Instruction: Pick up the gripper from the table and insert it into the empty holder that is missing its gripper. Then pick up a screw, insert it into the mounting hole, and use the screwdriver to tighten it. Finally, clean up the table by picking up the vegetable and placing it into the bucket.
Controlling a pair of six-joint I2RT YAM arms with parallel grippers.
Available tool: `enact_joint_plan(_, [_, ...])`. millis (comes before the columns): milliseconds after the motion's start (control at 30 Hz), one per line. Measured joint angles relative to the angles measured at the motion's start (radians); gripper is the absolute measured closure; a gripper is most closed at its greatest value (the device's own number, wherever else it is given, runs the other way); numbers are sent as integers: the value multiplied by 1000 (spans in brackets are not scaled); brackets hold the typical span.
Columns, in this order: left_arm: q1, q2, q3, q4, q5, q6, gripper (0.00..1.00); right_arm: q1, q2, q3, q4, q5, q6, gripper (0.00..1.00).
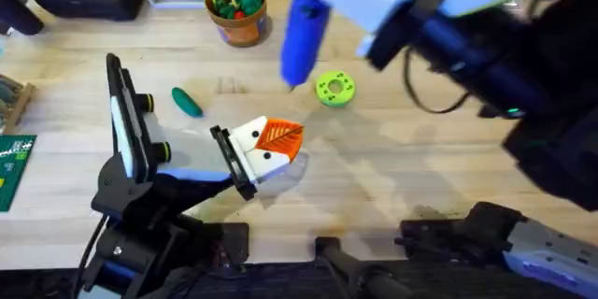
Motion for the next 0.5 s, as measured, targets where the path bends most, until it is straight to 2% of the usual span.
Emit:
enact_joint_plan(200, [0,0,0,0,0,0,996,133,83,0,134,-7,3,973])
enact_joint_plan(500, [0,0,0,0,0,0,996,216,112,0,134,-7,-55,973])
